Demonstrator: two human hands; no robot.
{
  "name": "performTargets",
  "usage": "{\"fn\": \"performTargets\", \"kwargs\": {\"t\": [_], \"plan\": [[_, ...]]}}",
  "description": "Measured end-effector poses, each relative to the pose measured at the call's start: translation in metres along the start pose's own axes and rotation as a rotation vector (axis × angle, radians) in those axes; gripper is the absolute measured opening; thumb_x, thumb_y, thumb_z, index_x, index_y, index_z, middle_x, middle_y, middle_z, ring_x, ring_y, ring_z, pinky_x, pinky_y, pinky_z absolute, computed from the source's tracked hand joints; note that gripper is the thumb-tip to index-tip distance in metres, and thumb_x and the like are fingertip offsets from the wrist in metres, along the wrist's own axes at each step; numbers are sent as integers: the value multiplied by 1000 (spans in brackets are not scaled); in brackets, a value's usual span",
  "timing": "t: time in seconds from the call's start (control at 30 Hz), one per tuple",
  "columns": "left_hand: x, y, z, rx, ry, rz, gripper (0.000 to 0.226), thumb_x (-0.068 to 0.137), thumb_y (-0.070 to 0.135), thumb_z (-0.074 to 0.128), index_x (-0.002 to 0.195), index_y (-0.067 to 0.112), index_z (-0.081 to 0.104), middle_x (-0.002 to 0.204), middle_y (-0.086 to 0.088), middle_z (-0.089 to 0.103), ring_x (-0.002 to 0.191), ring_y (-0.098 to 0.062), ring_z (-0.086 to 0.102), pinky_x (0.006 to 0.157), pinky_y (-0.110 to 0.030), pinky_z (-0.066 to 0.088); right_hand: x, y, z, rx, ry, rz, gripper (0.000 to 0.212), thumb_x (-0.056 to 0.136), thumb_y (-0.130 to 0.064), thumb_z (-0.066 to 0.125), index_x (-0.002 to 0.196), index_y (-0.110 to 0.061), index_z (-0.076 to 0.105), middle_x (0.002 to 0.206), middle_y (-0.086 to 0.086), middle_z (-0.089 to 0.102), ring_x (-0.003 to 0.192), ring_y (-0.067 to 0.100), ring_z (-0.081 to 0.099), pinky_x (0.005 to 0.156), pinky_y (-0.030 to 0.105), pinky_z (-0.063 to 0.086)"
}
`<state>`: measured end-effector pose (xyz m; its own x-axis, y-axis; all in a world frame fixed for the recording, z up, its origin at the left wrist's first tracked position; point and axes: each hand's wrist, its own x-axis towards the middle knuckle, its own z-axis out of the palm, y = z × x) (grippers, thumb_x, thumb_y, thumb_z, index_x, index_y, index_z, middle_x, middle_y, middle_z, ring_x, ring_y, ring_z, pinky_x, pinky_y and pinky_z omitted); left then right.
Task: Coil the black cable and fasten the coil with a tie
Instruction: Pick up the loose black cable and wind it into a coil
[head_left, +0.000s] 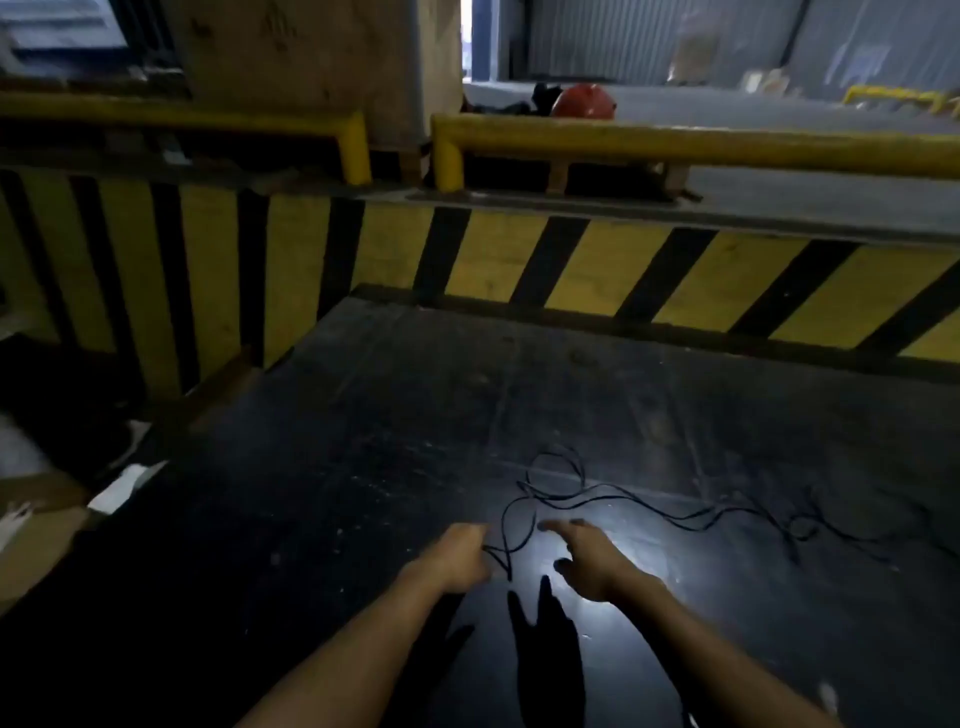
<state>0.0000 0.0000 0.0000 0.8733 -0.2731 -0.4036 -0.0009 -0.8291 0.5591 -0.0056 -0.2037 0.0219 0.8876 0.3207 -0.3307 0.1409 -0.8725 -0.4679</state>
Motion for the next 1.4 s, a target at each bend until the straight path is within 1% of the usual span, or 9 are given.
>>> {"fn": "performTargets", "kwargs": {"t": [0.2,0.4,0.6,0.73,0.9,1.1,1.23,1.33,1.4], "plan": [[19,-8,12,43,14,-45,66,82,23,68,140,13,38,144,-12,44,130,-28,45,106,-39,40,38,-20,8,86,39,-42,57,84,3,50,137,-16,42,140,11,46,122,27,49,98,28,41],[30,10,12,5,13,-38,46,88,29,57,132,18,50,133,-11,56,120,-31,55,102,-40,44,46,-34,-3,421,98,-46,47,80,15,46,120,-5,60,121,11,65,112,23,61,91,23,49],[30,17,-15,-97,89,-30,33,92,33,53,80,5,66,85,-16,69,77,-24,65,60,-24,43,22,-37,-72,769,241,-75,40,80,15,59,118,-1,60,106,12,65,81,2,69,69,13,55],[13,35,-57,-228,158,64,35,95,33,52,70,10,60,70,-9,67,64,-13,61,52,-12,42,-2,-25,-124,692,401,-107,39,81,6,65,118,-3,60,109,12,67,83,5,67,70,12,55],[-21,68,-115,-510,145,96,37,98,29,45,67,11,53,35,2,53,45,-9,63,42,-17,41,-27,0,-172,193,539,-59,36,83,-17,68,118,-9,62,111,8,70,102,21,66,90,37,53],[-69,139,-161,-1208,4,347,37,93,35,52,63,13,57,52,-4,60,62,-20,67,72,-40,56,-44,3,-185,-187,515,-64,28,92,-31,53,78,-8,62,74,5,63,69,20,62,59,33,47],[-81,190,-165,-1502,-64,546,35,94,36,43,98,10,66,92,-9,76,79,-23,73,70,-38,60,-55,-14,-162,-170,516,-139,27,95,-33,46,84,-12,59,89,6,50,78,24,53,70,34,42],[-81,217,-177,-1589,-37,663,38,93,34,44,130,29,53,124,-4,66,104,-27,68,82,-46,57,-64,-36,-119,-177,334,-213,32,99,-27,36,100,-1,56,106,20,52,96,32,51,86,38,37],[-78,225,-188,-1499,82,678,41,98,34,38,139,42,39,137,-4,54,114,-30,61,85,-51,55,-71,-45,-90,-136,206,-259,34,100,-25,34,103,4,52,113,27,54,104,35,51,81,36,33]]}}
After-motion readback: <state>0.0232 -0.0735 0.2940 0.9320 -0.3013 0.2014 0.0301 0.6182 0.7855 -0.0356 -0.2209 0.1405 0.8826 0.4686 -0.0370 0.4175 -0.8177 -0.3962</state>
